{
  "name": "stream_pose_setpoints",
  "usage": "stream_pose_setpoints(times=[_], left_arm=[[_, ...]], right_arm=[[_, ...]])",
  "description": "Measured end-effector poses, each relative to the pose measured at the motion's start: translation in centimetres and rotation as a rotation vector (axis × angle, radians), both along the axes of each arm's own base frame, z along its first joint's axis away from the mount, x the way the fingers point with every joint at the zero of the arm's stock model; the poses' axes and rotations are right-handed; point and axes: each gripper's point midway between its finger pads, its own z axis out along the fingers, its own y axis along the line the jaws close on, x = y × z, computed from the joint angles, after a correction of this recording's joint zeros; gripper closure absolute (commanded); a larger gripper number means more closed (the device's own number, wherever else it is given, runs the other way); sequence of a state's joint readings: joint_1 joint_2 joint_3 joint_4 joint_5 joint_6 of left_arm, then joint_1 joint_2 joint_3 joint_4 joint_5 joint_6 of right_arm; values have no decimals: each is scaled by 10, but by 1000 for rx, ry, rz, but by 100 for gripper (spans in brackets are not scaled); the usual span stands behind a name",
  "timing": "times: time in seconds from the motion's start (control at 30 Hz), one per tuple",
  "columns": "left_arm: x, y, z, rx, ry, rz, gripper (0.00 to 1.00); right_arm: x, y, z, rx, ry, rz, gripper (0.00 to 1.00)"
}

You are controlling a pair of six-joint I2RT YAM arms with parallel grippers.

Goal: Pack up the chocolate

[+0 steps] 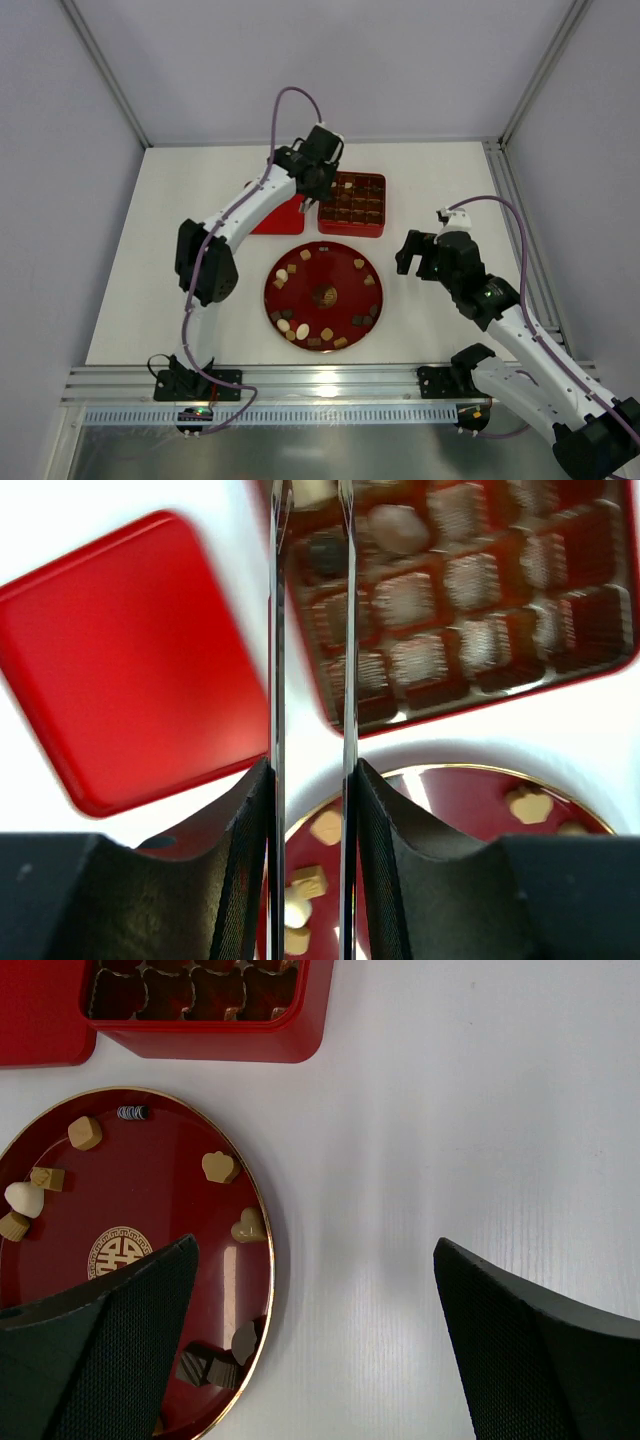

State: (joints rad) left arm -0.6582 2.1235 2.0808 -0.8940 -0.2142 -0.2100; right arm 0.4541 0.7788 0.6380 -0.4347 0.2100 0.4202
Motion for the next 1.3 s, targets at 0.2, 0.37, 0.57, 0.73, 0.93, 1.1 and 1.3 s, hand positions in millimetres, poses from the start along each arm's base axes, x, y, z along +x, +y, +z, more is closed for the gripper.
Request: stream_pose_setpoints(times=[0.2, 0.37, 0.57, 0.73, 0.93, 1.1, 1.3], left_arm=[[24, 112, 33, -66, -71, 269, 62], [41, 229, 52, -103, -152, 557, 62], [35, 294, 5, -84, -85, 714, 60], [28, 312, -53, -80, 41, 756, 60], [2, 325, -116, -43, 195, 793, 54], [-11, 324, -140, -21, 263, 797, 46], [-14, 326, -142, -13, 269, 803, 30]], right_arm=[[-1, 3, 0, 6, 4, 17, 0], [1, 9, 2, 15, 5, 40, 0], [1, 15, 5, 37, 2, 68, 0], [2, 19, 8, 54, -10, 84, 0], [4, 22, 9, 66, -20, 95, 0], [1, 23, 1, 66, -6, 102, 0], [-1, 23, -8, 66, 12, 106, 0]])
